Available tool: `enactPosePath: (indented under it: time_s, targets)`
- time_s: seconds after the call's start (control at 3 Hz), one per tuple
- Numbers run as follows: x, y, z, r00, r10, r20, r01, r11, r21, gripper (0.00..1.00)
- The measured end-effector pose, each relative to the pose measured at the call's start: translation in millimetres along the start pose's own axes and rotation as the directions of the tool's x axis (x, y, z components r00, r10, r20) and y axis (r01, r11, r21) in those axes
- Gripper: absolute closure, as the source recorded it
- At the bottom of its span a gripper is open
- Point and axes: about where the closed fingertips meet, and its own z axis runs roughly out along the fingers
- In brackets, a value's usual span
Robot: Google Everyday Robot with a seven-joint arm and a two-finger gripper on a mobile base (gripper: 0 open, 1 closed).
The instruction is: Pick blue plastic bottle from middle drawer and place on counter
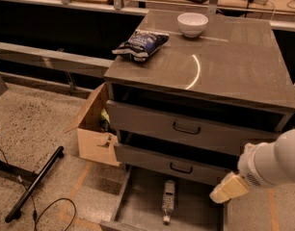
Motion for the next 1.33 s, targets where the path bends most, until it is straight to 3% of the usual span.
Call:
enactPosePath:
  time_s: [0.33, 0.67, 1.0, 1.33]
  targets:
    - [6, 5, 36, 0.986, 0.163, 0.024, -0.163, 0.9866, -0.011, 0.0]
    - [22, 10, 85, 0.924, 0.382, 0.023, -0.38, 0.9226, -0.064, 0.0]
    - [37, 27, 152, 0.819, 0.572, -0.04, -0.572, 0.8094, -0.134, 0.0]
    - [37, 27, 152, 0.819, 0.572, -0.04, -0.572, 0.8094, -0.134, 0.0]
